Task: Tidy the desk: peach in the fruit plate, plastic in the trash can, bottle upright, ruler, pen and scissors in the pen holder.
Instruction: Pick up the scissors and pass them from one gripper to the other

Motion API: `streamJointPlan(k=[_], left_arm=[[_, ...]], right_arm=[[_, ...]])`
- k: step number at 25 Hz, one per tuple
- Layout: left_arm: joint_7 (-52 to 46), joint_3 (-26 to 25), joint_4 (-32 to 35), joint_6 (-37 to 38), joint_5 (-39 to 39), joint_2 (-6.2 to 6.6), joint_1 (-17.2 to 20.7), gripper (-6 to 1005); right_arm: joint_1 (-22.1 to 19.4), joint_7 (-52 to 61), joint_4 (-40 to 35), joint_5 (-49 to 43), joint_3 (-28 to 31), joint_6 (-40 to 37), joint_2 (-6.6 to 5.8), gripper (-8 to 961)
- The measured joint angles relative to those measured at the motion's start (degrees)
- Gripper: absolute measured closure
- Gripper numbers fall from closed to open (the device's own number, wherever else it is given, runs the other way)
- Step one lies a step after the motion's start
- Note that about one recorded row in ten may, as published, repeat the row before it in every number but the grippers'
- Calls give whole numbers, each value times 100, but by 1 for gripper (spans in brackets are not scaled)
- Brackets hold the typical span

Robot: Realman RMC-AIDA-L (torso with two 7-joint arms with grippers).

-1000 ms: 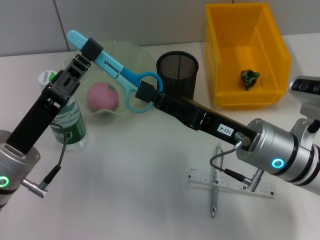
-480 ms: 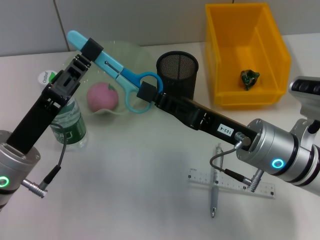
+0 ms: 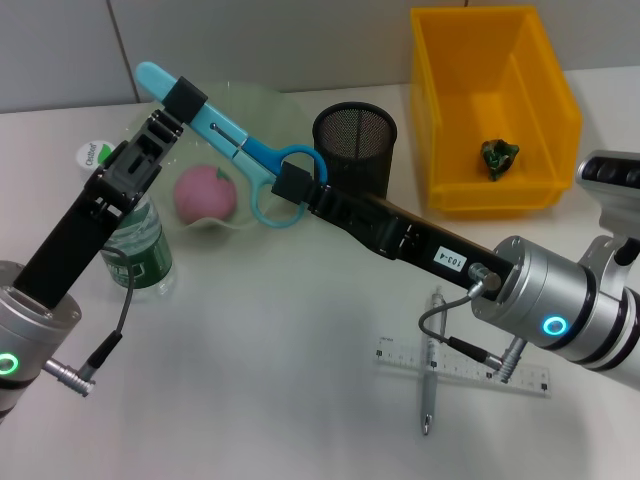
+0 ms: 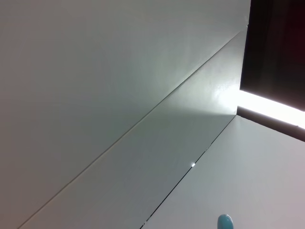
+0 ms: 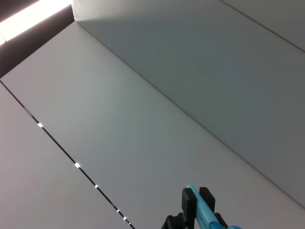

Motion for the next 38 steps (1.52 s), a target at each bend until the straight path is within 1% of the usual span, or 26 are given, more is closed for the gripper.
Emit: streamJointPlan(k=[12, 28, 38], left_arm=[[-1, 2, 0, 1, 0, 0, 0, 899], [-7, -4, 0, 17, 0, 0, 9, 807], [-2, -3, 2, 28, 78, 1, -4, 749]], right_arm=[[30, 0, 0, -9, 0, -6, 0, 799], [12, -13, -8, -10, -5, -18, 0, 867], [19, -11, -27, -10, -43, -16, 0, 868]])
